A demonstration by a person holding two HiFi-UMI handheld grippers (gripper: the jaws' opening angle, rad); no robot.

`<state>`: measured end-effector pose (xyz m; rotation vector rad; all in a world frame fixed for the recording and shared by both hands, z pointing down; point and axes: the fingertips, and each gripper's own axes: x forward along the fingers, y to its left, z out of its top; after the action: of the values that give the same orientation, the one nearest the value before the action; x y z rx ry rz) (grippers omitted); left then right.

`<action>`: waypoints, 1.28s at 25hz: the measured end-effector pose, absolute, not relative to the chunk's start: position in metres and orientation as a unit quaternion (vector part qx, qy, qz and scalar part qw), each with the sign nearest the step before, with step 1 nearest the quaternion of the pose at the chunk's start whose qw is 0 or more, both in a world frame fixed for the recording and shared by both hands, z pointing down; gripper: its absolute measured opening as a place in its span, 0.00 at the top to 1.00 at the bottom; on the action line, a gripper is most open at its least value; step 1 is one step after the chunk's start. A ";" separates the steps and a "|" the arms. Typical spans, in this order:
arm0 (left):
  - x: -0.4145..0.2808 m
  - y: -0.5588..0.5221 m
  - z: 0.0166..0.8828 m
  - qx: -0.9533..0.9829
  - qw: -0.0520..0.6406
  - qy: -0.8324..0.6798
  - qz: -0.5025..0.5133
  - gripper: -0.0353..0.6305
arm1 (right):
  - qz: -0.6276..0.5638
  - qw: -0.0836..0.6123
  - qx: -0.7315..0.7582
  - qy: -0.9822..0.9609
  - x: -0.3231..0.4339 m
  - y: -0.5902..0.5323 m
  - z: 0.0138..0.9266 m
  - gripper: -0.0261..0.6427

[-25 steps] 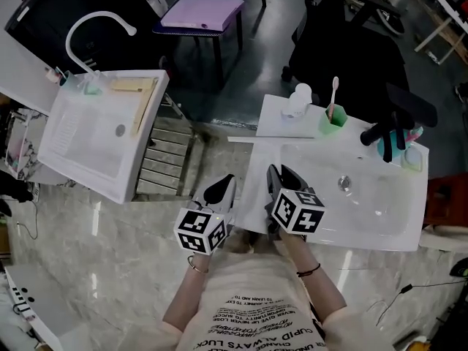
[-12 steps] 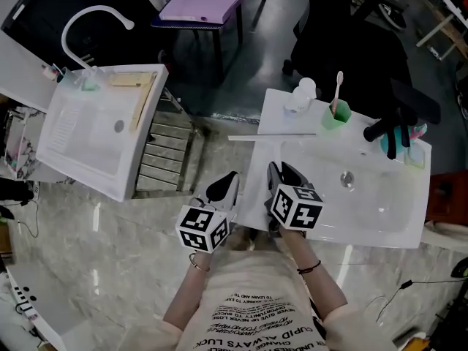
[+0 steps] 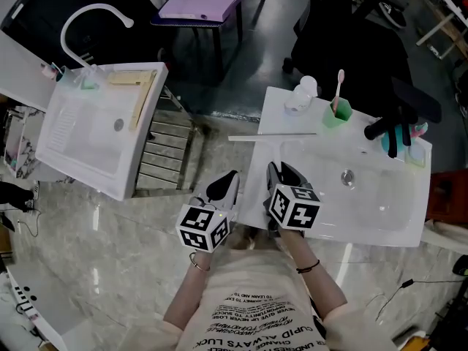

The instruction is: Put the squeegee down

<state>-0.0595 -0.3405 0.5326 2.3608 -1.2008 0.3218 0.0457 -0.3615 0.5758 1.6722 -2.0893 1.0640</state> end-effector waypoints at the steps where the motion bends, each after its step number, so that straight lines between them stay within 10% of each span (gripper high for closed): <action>1: -0.060 -0.340 0.533 0.860 0.235 -0.437 0.117 0.91 | 0.366 0.131 0.576 -0.719 0.046 -0.361 0.576 0.82; 32: -0.046 -0.344 0.501 0.885 0.204 -0.407 0.096 0.91 | 0.309 0.087 0.564 -0.761 0.057 -0.365 0.531 0.85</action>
<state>-0.0457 -0.3445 0.5014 2.4688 -1.1339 0.2682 0.0574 -0.3646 0.5309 1.6809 -2.2653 0.9194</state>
